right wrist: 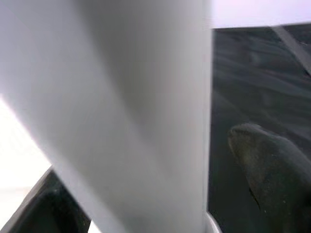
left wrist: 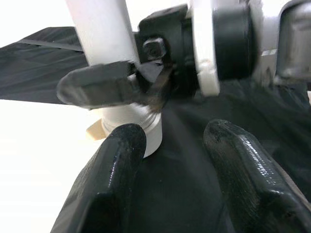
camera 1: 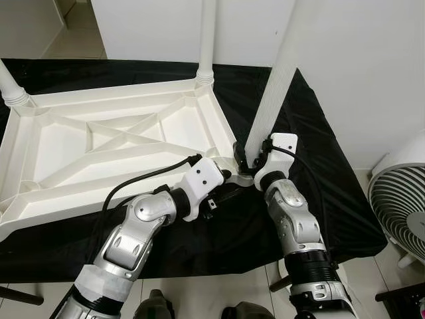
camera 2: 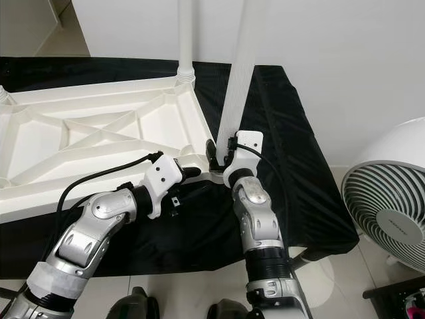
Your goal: Building children table
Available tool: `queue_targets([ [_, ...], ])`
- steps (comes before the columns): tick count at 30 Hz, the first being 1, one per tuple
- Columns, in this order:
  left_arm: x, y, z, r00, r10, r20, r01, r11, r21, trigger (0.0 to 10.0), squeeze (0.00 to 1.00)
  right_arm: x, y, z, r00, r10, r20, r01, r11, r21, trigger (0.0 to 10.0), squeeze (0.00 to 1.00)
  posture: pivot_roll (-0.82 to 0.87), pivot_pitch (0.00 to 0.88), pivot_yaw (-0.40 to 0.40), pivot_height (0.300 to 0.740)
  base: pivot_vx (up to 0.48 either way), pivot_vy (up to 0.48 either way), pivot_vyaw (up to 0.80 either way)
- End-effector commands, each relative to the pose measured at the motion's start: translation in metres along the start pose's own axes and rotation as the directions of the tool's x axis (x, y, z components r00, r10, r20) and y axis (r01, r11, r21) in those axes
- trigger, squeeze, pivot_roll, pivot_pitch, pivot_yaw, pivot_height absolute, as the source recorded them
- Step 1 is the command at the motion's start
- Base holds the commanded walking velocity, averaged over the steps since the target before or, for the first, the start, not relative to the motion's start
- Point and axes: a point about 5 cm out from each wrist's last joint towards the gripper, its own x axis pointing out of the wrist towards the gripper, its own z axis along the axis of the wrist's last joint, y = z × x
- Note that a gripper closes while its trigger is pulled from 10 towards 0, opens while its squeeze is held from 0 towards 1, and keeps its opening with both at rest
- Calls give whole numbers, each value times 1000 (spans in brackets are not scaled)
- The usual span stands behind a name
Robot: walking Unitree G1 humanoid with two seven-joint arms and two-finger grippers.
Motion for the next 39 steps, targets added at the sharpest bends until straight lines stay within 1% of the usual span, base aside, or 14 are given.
queue_targets([
  [1, 1, 3, -2, 999, 42, -7, -42, 999, 5, 10000, 0, 1, 2, 0, 1000, 27, -11, -27, 1000, 6, 10000, 1000, -21, 0, -34, 740, 0, 0, 0],
  [2, 1, 3, -2, 999, 40, -6, -40, 999, 7, 10000, 0, 0, -3, -1, 995, 96, -29, -98, 994, -47, 10000, 0, -23, 0, -29, 740, 0, 0, 0],
  [4, 2, 5, -1, 999, 36, -5, -36, 999, 13, 10000, 0, -1, -11, -2, 966, 251, -64, -258, 954, -155, 10000, 0, -22, 0, -21, 740, 0, 0, 0],
  [8, 2, 6, -1, 999, 35, -5, -35, 999, 17, 10000, 0, -2, -14, -1, 950, 303, -75, -312, 932, -186, 10000, 0, -22, 0, -21, 740, 0, 0, 0],
  [10, 1, 9, 0, 999, 31, -5, -31, 999, 24, 10000, 0, 1, -17, 2, 924, 374, -81, -383, 897, -221, 10000, 0, -22, 0, -11, 740, 0, 0, 0],
  [15, 1, 9, 0, 1000, 28, -4, -28, 999, 27, 10000, 0, 5, -18, 4, 913, 399, -80, -407, 885, -227, 10000, 0, -21, 0, -7, 740, 0, 0, 0],
  [20, 1, 9, 2, 1000, 12, -3, -12, 999, 32, 10000, 0, 22, -14, 4, 875, 472, -103, -483, 846, -227, 10000, 0, -6, 0, -8, 740, 0, 0, 0],
  [24, 1, 9, 2, 1000, 10, -3, -10, 999, 33, 10000, 0, 26, -12, 3, 869, 483, -110, -495, 841, -219, 10000, 0, -2, 0, -10, 740, 0, 0, 0],
  [25, 1, 9, 2, 1000, 11, -3, -10, 999, 33, 10000, 0, 29, -11, 0, 860, 495, -126, -511, 833, -214, 2667, 0, 9, 0, -17, 740, 0, 0, 0],
  [26, 0, 8, 1, 1000, 14, -7, -13, 999, 34, 10000, 0, 29, -13, -5, 854, 499, -149, -521, 829, -204, 0, 0, 14, 0, -21, 740, 0, 0, 0],
  [30, -3, 7, -1, 1000, 18, -16, -18, 999, 32, 10000, 0, 24, -20, -15, 841, 504, -195, -536, 824, -182, 0, 0, 18, 0, -28, 740, 0, 0, 0],
  [37, -3, 4, -3, 1000, 14, -18, -14, 1000, 22, 10000, 0, 17, -28, -20, 845, 499, -191, -529, 833, -162, 0, 0, 11, 0, -25, 740, 0, 0, 0],
  [38, -2, 3, -3, 1000, 7, -18, -7, 1000, 21, 10000, 0, 16, -32, -21, 861, 474, -184, -503, 848, -169, 2941, 0, 3, 0, -23, 740, 0, 0, 0],
  [39, -2, 3, -3, 1000, 7, -18, -7, 1000, 21, 10000, 0, 16, -32, -21, 861, 474, -184, -503, 848, -169, 2941, 0, 3, 0, -23, 740, 0, 0, 0],
])
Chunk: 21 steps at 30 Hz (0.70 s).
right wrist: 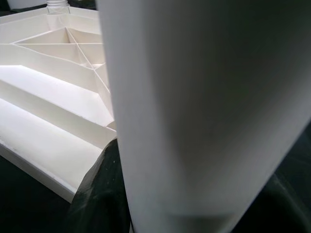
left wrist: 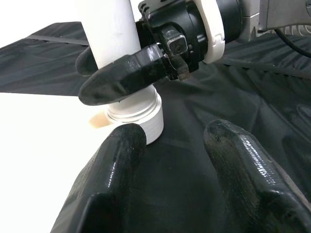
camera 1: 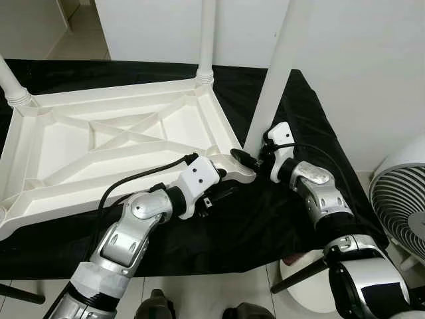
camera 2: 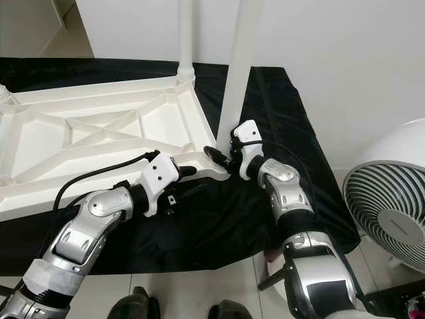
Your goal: Building children table
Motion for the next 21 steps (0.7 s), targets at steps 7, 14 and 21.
queue_targets([
  [7, 0, -2, 1, 1000, -7, 2, 7, 1000, 4, 10000, 0, -9, -10, -19, 972, -225, -72, 228, 973, 35, 10000, 0, -5, 0, -22, 740, 0, 0, 0],
  [14, 2, -10, -1, 999, -38, -9, 38, 999, 6, 10000, 0, -4, 17, -20, 849, -516, -113, 528, 838, 140, 10000, 0, -12, 0, -17, 740, 0, 0, 0],
  [21, 1, -12, -2, 999, -37, -9, 37, 999, -1, 10000, 0, -6, 45, -10, 736, -672, -81, 675, 719, 163, 10000, 0, -16, 0, -26, 740, 0, 0, 0],
])
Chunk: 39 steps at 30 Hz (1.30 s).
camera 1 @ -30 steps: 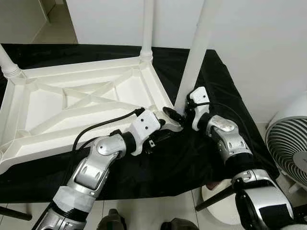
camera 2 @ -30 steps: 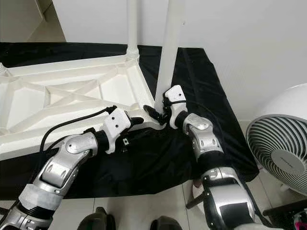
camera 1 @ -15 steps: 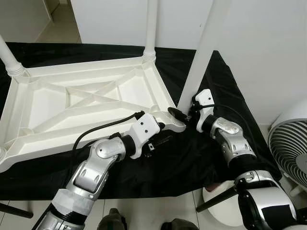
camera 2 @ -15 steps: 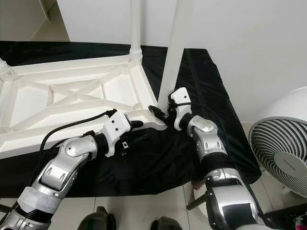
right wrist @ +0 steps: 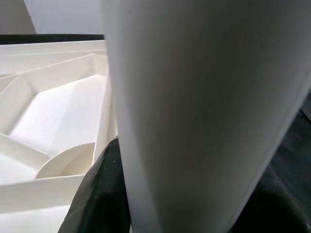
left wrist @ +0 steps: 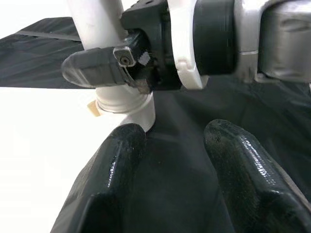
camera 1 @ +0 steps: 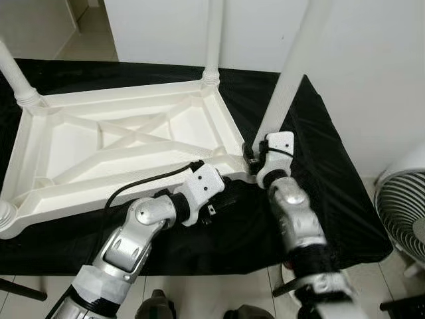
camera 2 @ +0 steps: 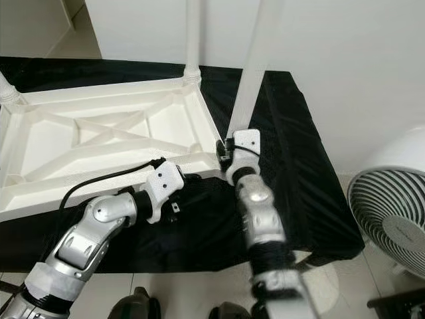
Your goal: Building children table
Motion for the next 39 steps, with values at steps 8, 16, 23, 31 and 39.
queue_targets([
  [8, 0, -4, -1, 1000, 1, -1, -1, 1000, -8, 10000, 0, -7, -2, -11, 997, 22, -71, -20, 999, 33, 10000, 1000, -20, 0, -29, 740, 0, 0, 0],
  [16, -3, -4, -1, 1000, 3, -5, -3, 1000, -11, 10000, 0, -6, -17, -2, 982, 162, -101, -164, 986, -10, 10000, 1000, -14, 0, -29, 740, 0, 0, 0],
  [23, -3, -3, -1, 1000, 4, -5, -4, 1000, -7, 10000, 0, -2, -31, -4, 946, 292, -138, -301, 953, -45, 10000, 0, -13, 0, -25, 740, 0, 0, 0],
  [31, -3, -1, 0, 1000, 9, -6, -9, 1000, 8, 10000, 0, 4, -37, -1, 845, 518, -129, -533, 832, -154, 10000, 0, -5, 0, -23, 740, 0, 0, 0],
  [39, -3, 1, 1, 1000, 14, -6, -14, 1000, 18, 10000, 0, 20, -26, 2, 772, 624, -123, -636, 753, -168, 10000, 0, 6, 0, -14, 740, 0, 0, 0],
])
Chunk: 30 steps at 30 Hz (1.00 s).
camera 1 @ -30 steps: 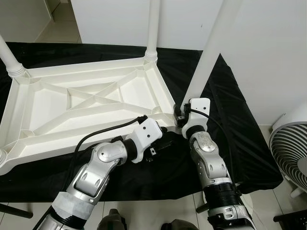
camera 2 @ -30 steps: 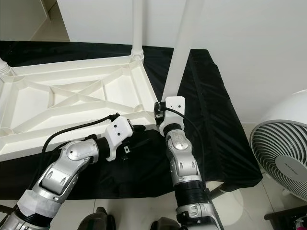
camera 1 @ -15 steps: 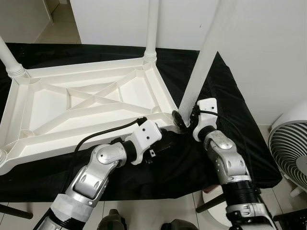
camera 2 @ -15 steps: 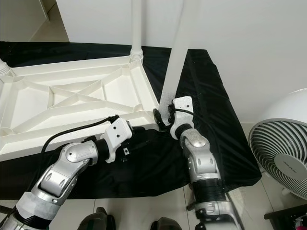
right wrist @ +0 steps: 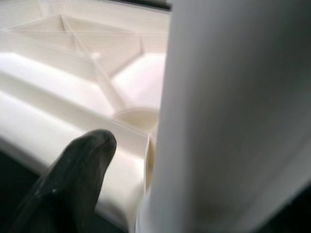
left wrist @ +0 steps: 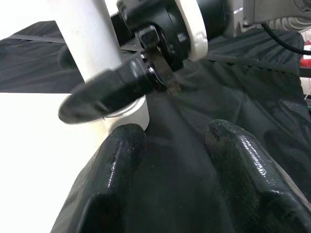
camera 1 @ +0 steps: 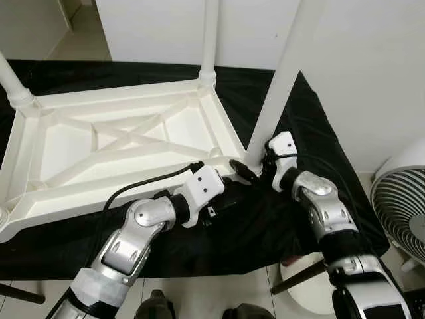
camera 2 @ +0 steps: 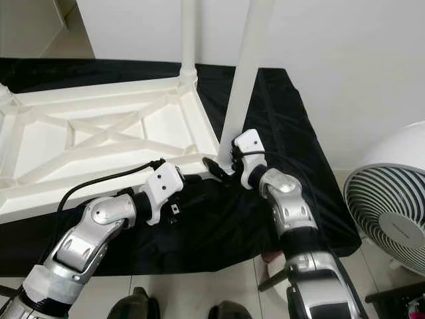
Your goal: Building children table
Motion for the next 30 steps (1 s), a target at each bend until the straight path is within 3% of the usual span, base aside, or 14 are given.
queue_targets([
  [1, 0, 3, 0, 1000, 17, -7, -17, 1000, 13, 10000, 0, 4, 3, -2, 999, 34, -9, -34, 999, -9, 10000, 0, 6, 0, -14, 740, 0, 0, 0],
  [4, 0, 3, 0, 1000, 17, -7, -17, 1000, 14, 10000, 0, 7, 3, -1, 999, 44, -7, -44, 999, -20, 10000, 0, 7, 0, -14, 740, 0, 0, 0],
  [5, 0, 4, 1, 1000, 20, -6, -20, 1000, 15, 10000, 0, 10, 3, -3, 998, 55, -16, -55, 998, -15, 3686, 0, 15, 0, -16, 740, 0, 0, 0],
  [6, 0, 4, 1, 1000, 20, -6, -20, 1000, 15, 10000, 0, 10, 3, -3, 998, 55, -16, -55, 998, -15, 3686, 0, 15, 0, -16, 740, 0, 0, 0],
  [7, 0, 4, 1, 1000, 21, -6, -21, 1000, 16, 10000, 0, 12, 3, -4, 998, 68, -20, -68, 998, -10, 0, 0, 18, 0, -18, 740, 0, 0, 0],
  [20, -1, 4, 1, 999, 38, -4, -38, 999, 7, 10000, 0, 5, -2, -17, 996, 80, -36, -78, 996, 45, 0, 0, 11, 0, -25, 740, 0, 0, 0],
  [21, 0, 4, 2, 999, 37, -2, -37, 999, 6, 10000, 0, 3, -4, -17, 998, 59, -29, -58, 997, 45, 4431, 0, 5, 0, -25, 740, 0, 0, 0],
  [23, 0, 4, 2, 999, 37, -2, -37, 999, 6, 10000, 0, 3, -4, -17, 998, 59, -29, -58, 997, 45, 4431, 0, 5, 0, -25, 740, 0, 0, 0],
  [24, 1, 5, 2, 999, 36, 0, -36, 999, 6, 10000, 0, 2, -5, -16, 999, 44, -12, -43, 997, 62, 10000, 0, 2, 0, -25, 740, 0, 0, 0],
  [29, 1, 4, 3, 999, 33, 5, -33, 999, -1, 10000, 0, -2, -3, -11, 998, -61, 17, 60, 997, 56, 10000, 0, -3, 0, -24, 740, 0, 0, 0],
  [30, 1, 3, 2, 1000, 31, 5, -31, 1000, -3, 10000, 0, -1, 6, -9, 995, -93, 38, 90, 994, 63, 10000, 0, -5, 0, -25, 740, 0, 0, 0],
])
